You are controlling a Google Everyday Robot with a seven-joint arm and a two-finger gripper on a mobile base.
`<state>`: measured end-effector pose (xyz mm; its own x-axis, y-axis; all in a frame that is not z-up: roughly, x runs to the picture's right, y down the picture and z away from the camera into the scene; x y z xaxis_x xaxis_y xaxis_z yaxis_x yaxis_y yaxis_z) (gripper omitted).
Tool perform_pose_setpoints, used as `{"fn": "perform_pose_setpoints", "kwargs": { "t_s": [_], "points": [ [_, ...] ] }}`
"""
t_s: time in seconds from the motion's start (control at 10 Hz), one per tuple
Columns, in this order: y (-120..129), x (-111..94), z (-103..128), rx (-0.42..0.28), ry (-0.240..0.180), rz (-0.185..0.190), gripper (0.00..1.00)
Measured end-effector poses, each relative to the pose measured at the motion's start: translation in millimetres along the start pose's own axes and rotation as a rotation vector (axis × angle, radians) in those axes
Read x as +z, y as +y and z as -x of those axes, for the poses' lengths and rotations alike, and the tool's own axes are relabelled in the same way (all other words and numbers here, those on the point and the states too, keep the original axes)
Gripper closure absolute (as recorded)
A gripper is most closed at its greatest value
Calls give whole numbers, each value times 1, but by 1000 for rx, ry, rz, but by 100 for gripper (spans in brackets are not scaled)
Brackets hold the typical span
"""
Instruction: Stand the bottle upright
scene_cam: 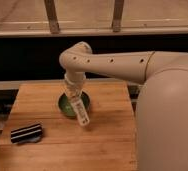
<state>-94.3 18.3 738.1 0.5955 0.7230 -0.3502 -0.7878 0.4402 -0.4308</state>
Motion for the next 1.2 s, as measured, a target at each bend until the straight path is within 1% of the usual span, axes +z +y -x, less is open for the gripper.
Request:
{"fn": "perform_pose_setpoints", "kwargs": {
  "t_s": [0.2,0.3,0.4,1.0,1.1,1.2],
  "points": [
    [-5,-16,9,-1,-40,-6,100],
    [-7,-29,14,-4,-69,-11,100],
    [-8,-36,16,-4,-87,-10,100],
    [-7,-34,15,-5,-83,-9,100],
    [-6,-34,16,-7,-87,-10,100],
    [-9,-36,15,9,-98,-16,100]
  ]
}}
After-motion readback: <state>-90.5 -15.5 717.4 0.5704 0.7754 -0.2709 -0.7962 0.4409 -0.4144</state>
